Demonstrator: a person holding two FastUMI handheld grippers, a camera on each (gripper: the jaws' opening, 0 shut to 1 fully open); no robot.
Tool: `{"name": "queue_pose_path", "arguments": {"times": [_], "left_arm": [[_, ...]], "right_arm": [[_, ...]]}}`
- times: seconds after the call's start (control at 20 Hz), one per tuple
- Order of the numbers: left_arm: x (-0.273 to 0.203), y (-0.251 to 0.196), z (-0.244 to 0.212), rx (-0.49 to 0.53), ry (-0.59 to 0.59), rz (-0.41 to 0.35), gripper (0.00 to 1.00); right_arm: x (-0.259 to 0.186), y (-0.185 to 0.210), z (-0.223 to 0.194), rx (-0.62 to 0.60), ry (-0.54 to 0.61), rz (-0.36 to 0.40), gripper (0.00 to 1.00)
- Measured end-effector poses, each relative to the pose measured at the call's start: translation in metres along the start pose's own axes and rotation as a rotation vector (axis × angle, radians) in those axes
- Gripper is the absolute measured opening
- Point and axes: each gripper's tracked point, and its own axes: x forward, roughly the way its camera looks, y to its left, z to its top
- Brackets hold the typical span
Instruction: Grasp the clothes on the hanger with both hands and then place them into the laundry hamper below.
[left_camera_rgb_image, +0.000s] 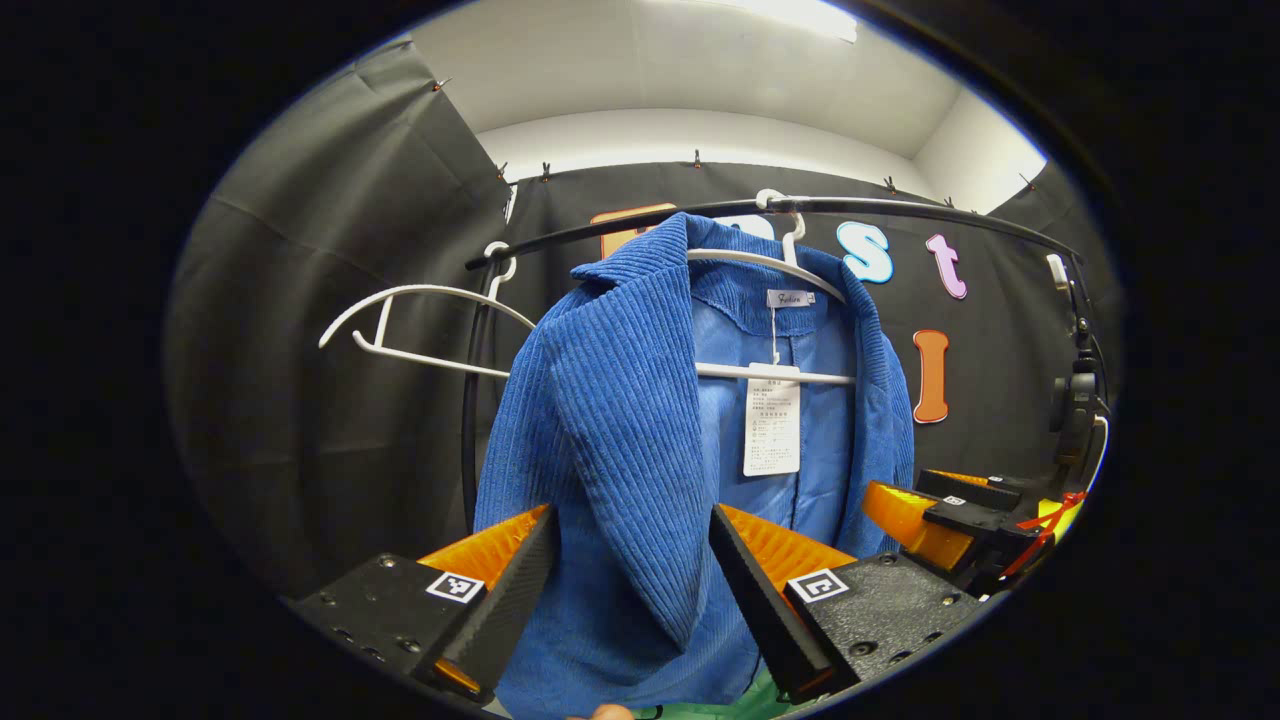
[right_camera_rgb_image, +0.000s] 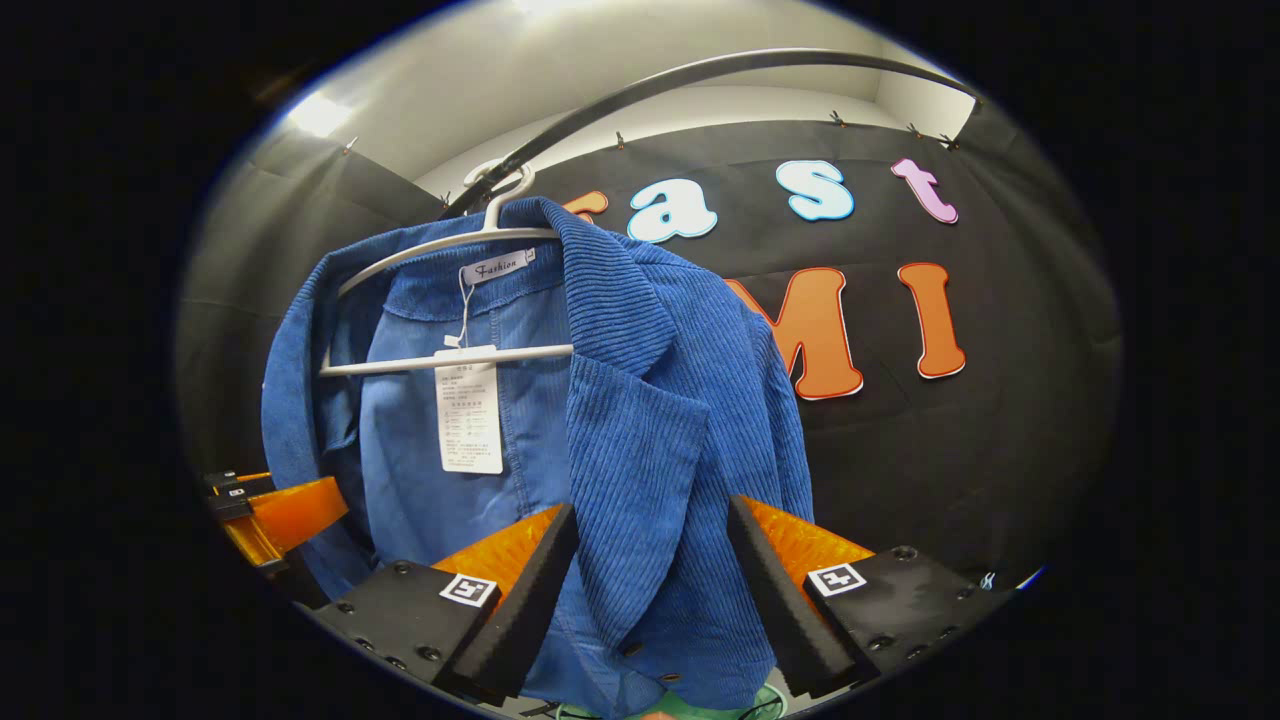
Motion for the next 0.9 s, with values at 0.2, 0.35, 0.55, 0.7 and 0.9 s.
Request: {"name": "queue_pose_path", "arguments": {"times": [0.2, 0.35, 0.55, 0.7, 0.9], "left_arm": [[0.009, 0.004, -0.002, -0.012, 0.006, 0.020, 0.98], [0.013, 0.007, 0.000, -0.018, 0.003, 0.035, 0.94], [0.021, 0.007, -0.001, -0.001, -0.002, 0.043, 0.78], [0.021, 0.003, 0.000, -0.007, -0.002, 0.024, 0.47], [0.012, 0.001, 0.001, 0.038, 0.018, -0.033, 0.07]], "right_arm": [[0.019, -0.002, 0.002, 0.024, 0.012, -0.018, 0.98], [0.028, -0.007, 0.000, 0.036, 0.023, -0.015, 0.89], [0.038, 0.002, -0.001, 0.069, 0.041, 0.048, 0.80], [0.037, 0.012, -0.001, 0.086, 0.046, 0.112, 0.60], [0.033, -0.003, 0.006, 0.107, 0.031, 0.088, 0.19]]}}
